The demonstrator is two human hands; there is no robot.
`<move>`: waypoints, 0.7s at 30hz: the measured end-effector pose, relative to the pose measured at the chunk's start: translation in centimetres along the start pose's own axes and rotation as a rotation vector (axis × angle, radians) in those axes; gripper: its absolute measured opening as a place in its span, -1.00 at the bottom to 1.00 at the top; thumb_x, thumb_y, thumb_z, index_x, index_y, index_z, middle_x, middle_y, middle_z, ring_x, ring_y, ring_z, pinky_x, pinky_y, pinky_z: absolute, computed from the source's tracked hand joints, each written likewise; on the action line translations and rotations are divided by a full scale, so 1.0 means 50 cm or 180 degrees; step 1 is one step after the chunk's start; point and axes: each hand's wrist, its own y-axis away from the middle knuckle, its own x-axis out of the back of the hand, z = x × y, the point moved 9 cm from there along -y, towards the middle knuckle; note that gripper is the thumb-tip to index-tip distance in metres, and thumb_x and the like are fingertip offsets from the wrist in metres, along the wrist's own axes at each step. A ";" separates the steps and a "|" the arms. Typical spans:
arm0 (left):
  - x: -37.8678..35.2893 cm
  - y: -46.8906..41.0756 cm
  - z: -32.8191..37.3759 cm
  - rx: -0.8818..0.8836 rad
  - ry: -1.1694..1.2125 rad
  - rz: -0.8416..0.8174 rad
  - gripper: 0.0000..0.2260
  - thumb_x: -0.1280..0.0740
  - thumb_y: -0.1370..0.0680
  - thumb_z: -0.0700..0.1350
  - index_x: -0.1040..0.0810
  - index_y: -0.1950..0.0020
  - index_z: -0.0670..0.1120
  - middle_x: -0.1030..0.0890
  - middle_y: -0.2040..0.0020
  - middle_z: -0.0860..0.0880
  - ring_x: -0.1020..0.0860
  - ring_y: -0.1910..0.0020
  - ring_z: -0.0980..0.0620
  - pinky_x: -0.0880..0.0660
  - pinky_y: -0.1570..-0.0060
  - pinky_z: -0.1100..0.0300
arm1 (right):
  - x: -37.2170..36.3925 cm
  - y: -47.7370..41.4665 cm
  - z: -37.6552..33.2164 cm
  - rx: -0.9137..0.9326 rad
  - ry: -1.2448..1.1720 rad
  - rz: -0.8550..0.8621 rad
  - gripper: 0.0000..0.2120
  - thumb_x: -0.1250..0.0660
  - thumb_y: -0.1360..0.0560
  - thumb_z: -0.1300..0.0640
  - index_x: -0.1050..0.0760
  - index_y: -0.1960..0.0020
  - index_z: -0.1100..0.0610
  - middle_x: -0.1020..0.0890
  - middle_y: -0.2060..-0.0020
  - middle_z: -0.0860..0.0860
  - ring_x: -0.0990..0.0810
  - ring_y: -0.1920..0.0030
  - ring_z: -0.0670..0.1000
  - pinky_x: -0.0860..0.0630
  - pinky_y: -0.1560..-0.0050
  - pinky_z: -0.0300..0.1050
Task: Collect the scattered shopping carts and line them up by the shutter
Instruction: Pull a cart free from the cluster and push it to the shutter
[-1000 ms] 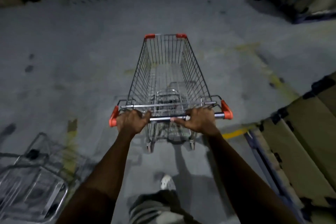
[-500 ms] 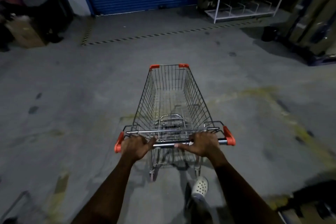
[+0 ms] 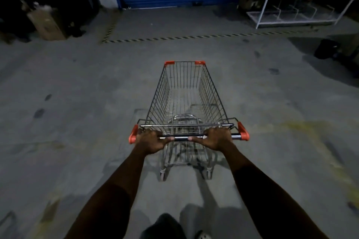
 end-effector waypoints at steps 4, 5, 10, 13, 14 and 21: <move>0.034 -0.190 0.004 -0.0031 -0.0058 0.0045 -0.03 0.21 -0.29 0.71 -0.70 -0.15 0.15 -0.71 -0.09 0.05 -0.61 -0.21 -0.04 -0.36 -0.37 -0.12 | 0.028 -0.179 0.063 0.0019 0.0024 0.0101 0.03 0.16 -0.25 -0.78 -0.67 -0.11 -0.07 -0.72 -0.06 0.03 -0.65 -0.16 0.11 -0.46 -0.27 0.06; 0.045 -0.236 0.008 -0.0073 -0.0092 0.0071 -0.04 0.21 -0.30 0.70 -0.70 -0.12 0.14 -0.72 -0.06 0.06 -0.62 -0.17 -0.02 -0.39 -0.33 -0.08 | 0.032 -0.225 0.077 0.0016 0.0010 0.0088 0.02 0.16 -0.25 -0.78 -0.67 -0.09 -0.07 -0.72 -0.03 0.02 -0.66 -0.14 0.10 -0.47 -0.25 0.06; 0.098 -0.481 0.000 -0.0114 -0.0142 0.0158 -0.02 0.24 -0.31 0.70 -0.72 -0.10 0.14 -0.72 0.01 0.04 -0.64 -0.08 -0.02 -0.43 -0.17 0.02 | 0.062 -0.475 0.135 0.0011 0.0015 -0.0078 0.05 0.19 -0.19 -0.82 -0.68 -0.02 -0.08 -0.71 0.10 0.00 -0.66 -0.01 0.08 -0.40 0.00 0.00; 0.130 -0.626 -0.013 -0.0070 -0.0205 0.0124 -0.03 0.22 -0.31 0.71 -0.73 -0.07 0.13 -0.72 0.01 0.04 -0.64 -0.09 -0.02 -0.44 -0.14 0.03 | 0.089 -0.613 0.159 0.0056 -0.0021 -0.0084 -0.02 0.16 -0.21 -0.81 -0.65 0.13 -0.05 -0.69 0.20 -0.03 -0.65 0.07 0.03 -0.35 0.07 -0.06; 0.144 -0.674 -0.015 -0.0063 -0.0221 0.0089 -0.04 0.21 -0.32 0.71 -0.73 -0.09 0.13 -0.72 -0.05 0.04 -0.63 -0.13 -0.02 -0.43 -0.15 0.03 | 0.100 -0.659 0.168 0.0030 -0.0029 -0.0057 -0.01 0.16 -0.20 -0.81 -0.65 0.16 -0.03 -0.69 0.20 -0.04 -0.66 0.07 0.03 -0.37 0.07 -0.07; 0.233 -1.002 -0.014 -0.0200 0.0020 -0.0285 -0.18 -0.01 -0.32 0.70 -0.72 -0.13 0.17 -0.70 -0.08 0.13 -0.62 -0.14 0.06 -0.36 0.02 0.16 | 0.158 -0.962 0.244 -0.0130 0.0034 0.0099 0.03 0.20 -0.20 -0.81 -0.69 0.14 -0.04 -0.67 0.33 -0.08 -0.67 0.23 -0.05 -0.52 0.11 -0.17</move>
